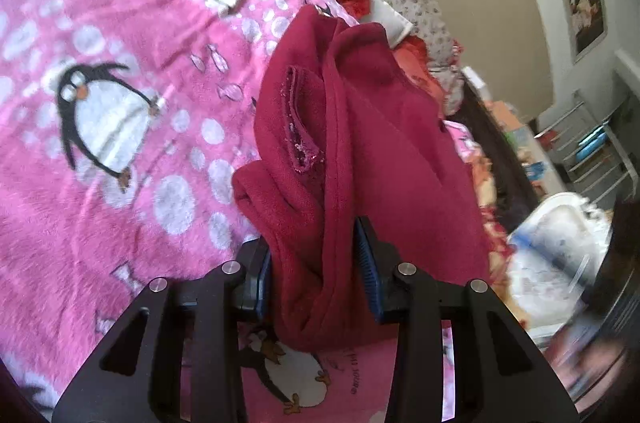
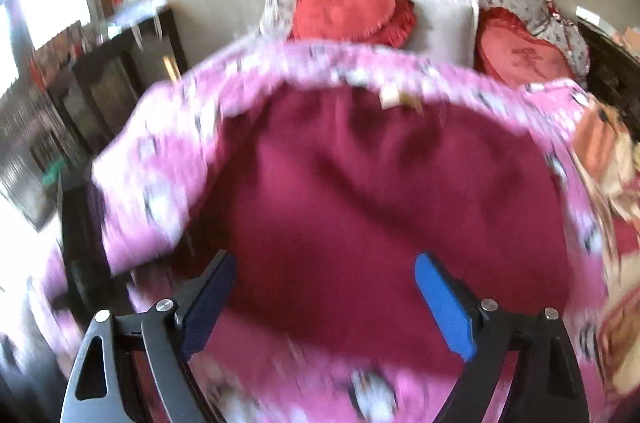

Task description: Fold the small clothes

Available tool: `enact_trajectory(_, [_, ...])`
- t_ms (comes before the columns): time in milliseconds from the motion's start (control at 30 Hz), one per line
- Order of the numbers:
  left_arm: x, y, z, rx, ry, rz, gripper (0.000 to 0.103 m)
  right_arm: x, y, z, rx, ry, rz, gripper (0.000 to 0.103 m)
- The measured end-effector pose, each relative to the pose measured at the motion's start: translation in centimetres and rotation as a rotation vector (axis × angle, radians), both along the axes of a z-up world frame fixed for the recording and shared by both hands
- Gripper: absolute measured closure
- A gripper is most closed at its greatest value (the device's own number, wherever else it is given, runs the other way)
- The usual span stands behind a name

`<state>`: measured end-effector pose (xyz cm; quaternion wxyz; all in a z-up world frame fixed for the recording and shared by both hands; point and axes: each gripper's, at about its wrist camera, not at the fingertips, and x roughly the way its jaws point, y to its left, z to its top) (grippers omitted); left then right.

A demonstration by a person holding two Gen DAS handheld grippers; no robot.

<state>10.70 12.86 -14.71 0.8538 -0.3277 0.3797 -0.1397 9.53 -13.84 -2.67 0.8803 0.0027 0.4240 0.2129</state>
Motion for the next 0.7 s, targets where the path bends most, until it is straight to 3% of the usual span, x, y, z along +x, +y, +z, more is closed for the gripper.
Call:
enact_trajectory(133, [-1.1, -2.7, 1.9, 0.252, -0.064, 0.054, 0.067, 6.6, 2.5, 1.9, 0.144, 0.084, -0.031, 0.013])
enact_trajectory(267, [-1.2, -2.6, 1.8, 0.264, -0.069, 0.070, 0.070, 13.9, 7.1, 0.0, 0.218, 0.326, -0.067, 0.013])
enact_trajectory(333, [-1.5, -2.9, 2.1, 0.291, -0.088, 0.074, 0.073, 15.9, 9.3, -1.1, 0.223, 0.398, -0.058, 0.013])
enact_trajectory(500, [-2.8, -4.0, 3.2, 0.352, -0.178, 0.068, 0.079, 19.1, 14.8, -3.3, 0.069, 0.526, 0.001, 0.013])
enact_trajectory(633, [-3.2, -5.0, 4.0, 0.401, -0.237, 0.046, 0.082, 18.9, 18.1, -4.1, -0.093, 0.503, 0.062, 0.013])
enact_trajectory(700, [-3.3, -5.2, 4.0, 0.409, -0.244, 0.041, 0.082, 18.6, 19.9, -4.7, -0.229, 0.465, 0.083, 0.013])
